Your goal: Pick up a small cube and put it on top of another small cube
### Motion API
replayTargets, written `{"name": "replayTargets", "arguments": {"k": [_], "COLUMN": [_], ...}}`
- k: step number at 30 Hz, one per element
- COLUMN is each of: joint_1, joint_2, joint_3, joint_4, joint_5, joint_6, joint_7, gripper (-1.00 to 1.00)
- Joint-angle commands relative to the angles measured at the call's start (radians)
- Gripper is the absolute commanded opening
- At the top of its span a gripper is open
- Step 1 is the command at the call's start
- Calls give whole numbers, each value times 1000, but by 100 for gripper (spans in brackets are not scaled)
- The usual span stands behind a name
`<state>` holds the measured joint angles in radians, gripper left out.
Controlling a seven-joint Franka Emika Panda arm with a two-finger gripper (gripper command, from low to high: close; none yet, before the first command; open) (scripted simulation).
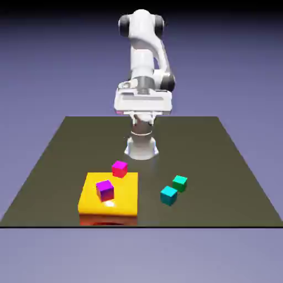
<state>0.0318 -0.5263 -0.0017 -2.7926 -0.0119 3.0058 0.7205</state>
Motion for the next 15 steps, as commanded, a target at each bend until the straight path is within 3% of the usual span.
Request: {"name": "replayTargets", "arguments": {"k": [1,15], "joint_1": [16,246], "joint_2": [36,544], "joint_3": [-1,-21], "joint_4": [14,216], "joint_5": [-10,-147], "joint_6": [-26,-388], "joint_7": [-17,-255], "gripper": [0,0]}}
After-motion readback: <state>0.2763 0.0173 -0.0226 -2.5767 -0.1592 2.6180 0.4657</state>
